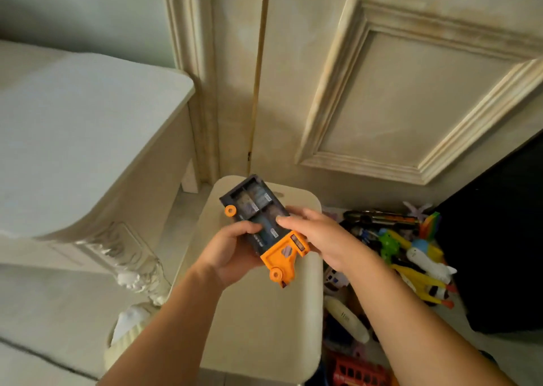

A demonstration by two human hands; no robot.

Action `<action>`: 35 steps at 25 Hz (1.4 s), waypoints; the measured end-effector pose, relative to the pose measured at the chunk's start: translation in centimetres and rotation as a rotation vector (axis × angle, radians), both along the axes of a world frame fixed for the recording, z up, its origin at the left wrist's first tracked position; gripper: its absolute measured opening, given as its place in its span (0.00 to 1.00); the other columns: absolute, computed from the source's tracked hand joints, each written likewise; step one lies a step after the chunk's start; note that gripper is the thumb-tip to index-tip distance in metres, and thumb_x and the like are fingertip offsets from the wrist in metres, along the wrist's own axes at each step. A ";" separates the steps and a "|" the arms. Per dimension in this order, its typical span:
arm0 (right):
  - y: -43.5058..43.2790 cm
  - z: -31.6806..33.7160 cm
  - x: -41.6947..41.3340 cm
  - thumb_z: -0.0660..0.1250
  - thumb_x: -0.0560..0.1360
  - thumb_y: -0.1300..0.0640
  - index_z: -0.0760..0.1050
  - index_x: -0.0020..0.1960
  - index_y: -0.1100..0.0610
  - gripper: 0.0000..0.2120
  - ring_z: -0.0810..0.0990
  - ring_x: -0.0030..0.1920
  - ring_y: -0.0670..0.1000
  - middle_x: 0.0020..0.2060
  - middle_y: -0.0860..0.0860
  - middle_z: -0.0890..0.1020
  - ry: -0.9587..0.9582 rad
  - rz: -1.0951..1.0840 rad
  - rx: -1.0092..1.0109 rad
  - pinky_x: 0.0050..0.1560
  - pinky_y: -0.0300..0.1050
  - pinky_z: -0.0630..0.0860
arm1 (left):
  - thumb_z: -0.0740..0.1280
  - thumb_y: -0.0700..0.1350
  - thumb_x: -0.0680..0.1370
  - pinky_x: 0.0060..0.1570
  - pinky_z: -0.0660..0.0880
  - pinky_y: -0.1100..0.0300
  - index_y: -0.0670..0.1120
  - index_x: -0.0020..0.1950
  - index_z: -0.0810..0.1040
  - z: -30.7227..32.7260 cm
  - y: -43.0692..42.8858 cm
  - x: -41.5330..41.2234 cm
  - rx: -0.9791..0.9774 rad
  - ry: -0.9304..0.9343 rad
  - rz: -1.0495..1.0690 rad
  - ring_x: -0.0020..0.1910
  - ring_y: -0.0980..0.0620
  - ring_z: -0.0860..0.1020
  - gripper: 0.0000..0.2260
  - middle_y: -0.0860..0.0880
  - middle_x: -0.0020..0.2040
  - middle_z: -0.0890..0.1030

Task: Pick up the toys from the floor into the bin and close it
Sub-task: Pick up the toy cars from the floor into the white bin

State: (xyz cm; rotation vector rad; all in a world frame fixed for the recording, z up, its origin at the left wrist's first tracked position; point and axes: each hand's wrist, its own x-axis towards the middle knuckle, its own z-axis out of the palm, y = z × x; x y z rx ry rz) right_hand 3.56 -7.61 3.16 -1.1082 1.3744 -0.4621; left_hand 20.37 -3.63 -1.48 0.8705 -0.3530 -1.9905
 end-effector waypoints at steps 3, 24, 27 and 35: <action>0.1 -3.0 2.1 0.71 0.73 0.59 0.73 0.65 0.58 0.22 0.82 0.46 0.51 0.51 0.53 0.83 0.133 0.131 0.033 0.50 0.50 0.79 | 0.62 0.38 0.75 0.65 0.68 0.39 0.41 0.67 0.75 -3.5 0.3 1.6 0.172 -0.068 0.027 0.62 0.40 0.76 0.19 0.40 0.62 0.79; -1.4 -11.9 5.6 0.62 0.78 0.58 0.67 0.70 0.54 0.21 0.71 0.66 0.55 0.67 0.54 0.69 0.651 0.313 -0.407 0.64 0.49 0.70 | 0.60 0.41 0.81 0.43 0.76 0.53 0.42 0.48 0.75 -8.3 -1.7 -1.1 0.617 -0.545 0.286 0.39 0.49 0.76 0.05 0.43 0.43 0.77; -0.4 -6.6 3.7 0.60 0.79 0.60 0.73 0.65 0.54 0.16 0.76 0.60 0.51 0.61 0.51 0.75 0.464 0.016 -0.567 0.60 0.45 0.73 | 0.59 0.39 0.78 0.38 0.74 0.55 0.43 0.41 0.73 -6.1 -2.2 -3.7 0.428 -0.766 0.284 0.34 0.50 0.74 0.07 0.42 0.44 0.77; 3.5 -7.1 -12.8 0.57 0.78 0.60 0.76 0.54 0.51 0.11 0.78 0.53 0.55 0.52 0.51 0.78 0.576 -0.384 -0.161 0.48 0.48 0.74 | 0.61 0.41 0.79 0.49 0.79 0.55 0.48 0.58 0.76 1.4 2.3 -15.6 -0.199 -0.831 -0.096 0.46 0.52 0.81 0.10 0.49 0.49 0.81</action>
